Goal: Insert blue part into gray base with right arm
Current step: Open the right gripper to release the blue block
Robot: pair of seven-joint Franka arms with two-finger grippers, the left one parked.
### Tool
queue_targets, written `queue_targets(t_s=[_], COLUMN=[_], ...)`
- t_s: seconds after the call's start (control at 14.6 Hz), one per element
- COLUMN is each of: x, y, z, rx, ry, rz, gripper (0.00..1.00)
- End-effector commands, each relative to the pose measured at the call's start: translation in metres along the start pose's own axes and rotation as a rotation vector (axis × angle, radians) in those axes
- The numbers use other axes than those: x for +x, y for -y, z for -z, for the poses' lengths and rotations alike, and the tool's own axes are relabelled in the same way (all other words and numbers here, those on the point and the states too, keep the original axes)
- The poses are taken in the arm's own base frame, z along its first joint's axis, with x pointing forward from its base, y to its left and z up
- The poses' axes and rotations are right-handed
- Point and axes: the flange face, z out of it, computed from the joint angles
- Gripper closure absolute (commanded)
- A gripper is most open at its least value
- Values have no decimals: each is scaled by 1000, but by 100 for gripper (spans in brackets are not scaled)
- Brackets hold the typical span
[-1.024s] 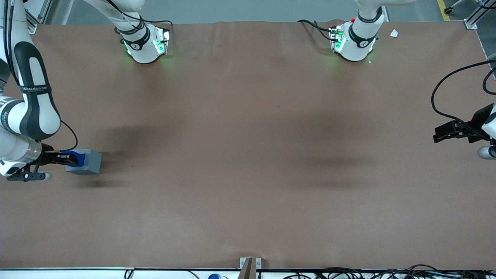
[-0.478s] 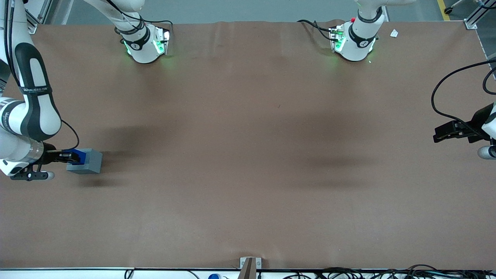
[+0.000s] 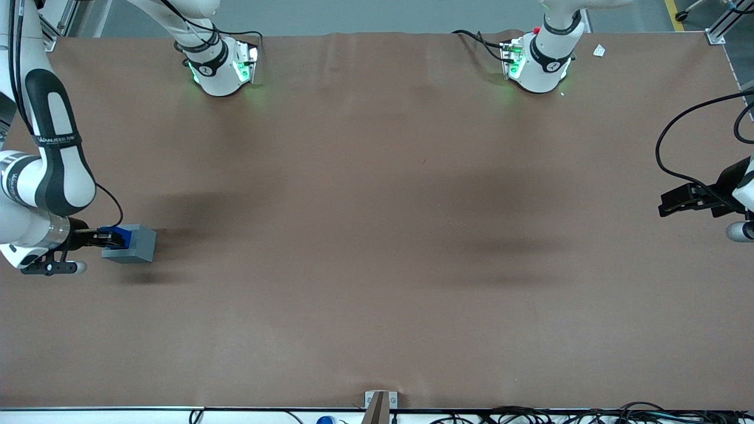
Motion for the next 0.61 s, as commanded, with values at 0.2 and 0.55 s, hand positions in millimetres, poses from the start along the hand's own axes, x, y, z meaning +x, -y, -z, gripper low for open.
queue_targets(t_s=[0.2,0.55], x=[0,-6], y=[-1,28], z=[33,141], rx=[-4,5], ry=[-34,-9], rz=[-14,-97], gripper=[0,0])
